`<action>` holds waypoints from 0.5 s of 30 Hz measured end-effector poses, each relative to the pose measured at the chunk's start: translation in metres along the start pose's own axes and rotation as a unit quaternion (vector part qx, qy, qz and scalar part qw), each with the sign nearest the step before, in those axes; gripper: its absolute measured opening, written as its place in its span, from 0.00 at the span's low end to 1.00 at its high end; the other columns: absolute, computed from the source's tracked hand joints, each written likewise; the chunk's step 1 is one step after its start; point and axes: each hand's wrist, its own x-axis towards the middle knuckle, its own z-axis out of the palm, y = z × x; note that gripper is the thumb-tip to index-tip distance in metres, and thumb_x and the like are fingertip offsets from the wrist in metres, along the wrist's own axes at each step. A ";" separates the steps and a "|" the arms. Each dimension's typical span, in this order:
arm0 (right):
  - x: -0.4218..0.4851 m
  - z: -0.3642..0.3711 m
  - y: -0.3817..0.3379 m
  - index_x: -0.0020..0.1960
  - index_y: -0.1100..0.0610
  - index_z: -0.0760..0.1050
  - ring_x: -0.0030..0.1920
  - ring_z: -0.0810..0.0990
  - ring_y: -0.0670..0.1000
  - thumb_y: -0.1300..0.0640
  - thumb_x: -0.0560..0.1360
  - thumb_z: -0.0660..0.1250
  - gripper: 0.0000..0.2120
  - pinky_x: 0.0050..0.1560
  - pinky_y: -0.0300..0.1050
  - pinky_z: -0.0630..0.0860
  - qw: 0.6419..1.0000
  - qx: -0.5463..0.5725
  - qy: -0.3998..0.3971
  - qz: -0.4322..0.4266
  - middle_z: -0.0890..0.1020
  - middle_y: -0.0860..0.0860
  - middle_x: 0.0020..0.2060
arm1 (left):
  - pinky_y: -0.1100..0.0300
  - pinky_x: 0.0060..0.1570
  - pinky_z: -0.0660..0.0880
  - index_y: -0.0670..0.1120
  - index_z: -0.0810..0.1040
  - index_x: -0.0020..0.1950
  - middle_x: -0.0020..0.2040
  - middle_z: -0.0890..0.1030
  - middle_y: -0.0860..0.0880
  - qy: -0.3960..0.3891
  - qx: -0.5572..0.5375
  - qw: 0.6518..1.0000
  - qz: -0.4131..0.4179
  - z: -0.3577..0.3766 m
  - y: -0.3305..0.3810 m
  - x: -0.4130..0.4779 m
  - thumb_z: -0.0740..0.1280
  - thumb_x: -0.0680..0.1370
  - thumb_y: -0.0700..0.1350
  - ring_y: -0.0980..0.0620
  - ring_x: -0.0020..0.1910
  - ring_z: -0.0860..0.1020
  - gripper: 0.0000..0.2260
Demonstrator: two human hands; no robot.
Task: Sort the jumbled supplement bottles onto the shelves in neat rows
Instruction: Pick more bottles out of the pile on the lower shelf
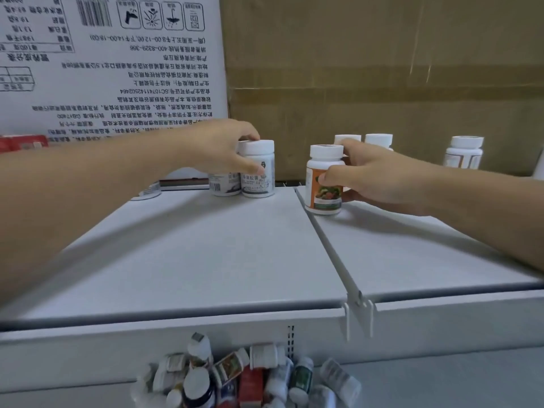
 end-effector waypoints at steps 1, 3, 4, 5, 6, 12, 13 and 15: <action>0.001 0.000 0.001 0.61 0.54 0.70 0.57 0.80 0.47 0.57 0.76 0.68 0.15 0.55 0.44 0.78 1.000 -0.003 -0.003 -0.001 0.80 0.50 0.57 | 0.53 0.61 0.71 0.53 0.70 0.69 0.65 0.75 0.53 0.002 -0.002 1.000 0.002 0.000 0.000 0.000 0.70 0.73 0.63 0.49 0.61 0.74 0.28; 0.002 -0.001 0.000 0.61 0.53 0.70 0.57 0.80 0.49 0.57 0.75 0.69 0.16 0.60 0.48 0.77 1.000 -0.008 -0.009 0.000 0.80 0.50 0.57 | 0.53 0.61 0.71 0.53 0.71 0.68 0.64 0.76 0.53 0.006 -0.009 1.000 0.000 0.002 0.000 0.000 0.70 0.73 0.62 0.50 0.61 0.74 0.27; 0.002 -0.001 0.000 0.62 0.54 0.70 0.57 0.81 0.48 0.57 0.75 0.69 0.17 0.60 0.48 0.77 1.000 -0.008 -0.011 0.000 0.80 0.51 0.57 | 0.53 0.61 0.71 0.53 0.71 0.68 0.64 0.76 0.53 0.007 -0.009 1.000 -0.002 0.003 -0.001 0.000 0.70 0.73 0.62 0.50 0.61 0.74 0.28; 0.001 -0.001 -0.001 0.63 0.54 0.70 0.57 0.81 0.48 0.58 0.75 0.68 0.17 0.60 0.48 0.78 1.000 -0.008 -0.012 -0.002 0.80 0.51 0.58 | 0.53 0.61 0.71 0.52 0.71 0.69 0.65 0.76 0.53 0.008 -0.010 1.000 -0.005 0.003 -0.001 0.000 0.70 0.72 0.63 0.50 0.62 0.73 0.29; 0.001 -0.002 -0.002 0.63 0.55 0.69 0.57 0.81 0.48 0.58 0.75 0.68 0.18 0.59 0.48 0.78 1.000 -0.007 -0.013 -0.003 0.80 0.51 0.58 | 0.53 0.62 0.71 0.52 0.70 0.70 0.66 0.75 0.52 0.011 -0.012 1.000 -0.010 0.004 -0.001 0.000 0.70 0.72 0.63 0.49 0.62 0.73 0.29; -0.014 -0.019 -0.002 0.65 0.58 0.68 0.56 0.82 0.50 0.59 0.77 0.67 0.18 0.59 0.49 0.78 1.000 0.014 -0.014 -0.004 0.79 0.52 0.58 | 0.50 0.68 0.64 0.49 0.69 0.71 0.69 0.71 0.48 0.120 0.051 0.989 0.073 -0.004 0.022 -0.023 0.66 0.74 0.63 0.47 0.69 0.66 0.31; -0.017 -0.024 -0.002 0.65 0.58 0.68 0.56 0.81 0.50 0.59 0.77 0.67 0.18 0.59 0.49 0.78 1.000 0.012 -0.007 -0.005 0.79 0.52 0.58 | 0.52 0.65 0.66 0.49 0.71 0.68 0.65 0.73 0.48 0.127 0.047 0.985 0.104 -0.006 0.031 -0.029 0.65 0.74 0.63 0.48 0.66 0.69 0.27; -0.023 -0.035 0.001 0.63 0.58 0.68 0.54 0.82 0.49 0.60 0.77 0.66 0.16 0.57 0.47 0.79 1.000 0.009 0.005 -0.001 0.79 0.52 0.56 | 0.56 0.59 0.70 0.50 0.75 0.63 0.59 0.77 0.51 0.093 0.032 0.984 0.147 -0.005 0.049 -0.039 0.63 0.76 0.60 0.50 0.59 0.74 0.20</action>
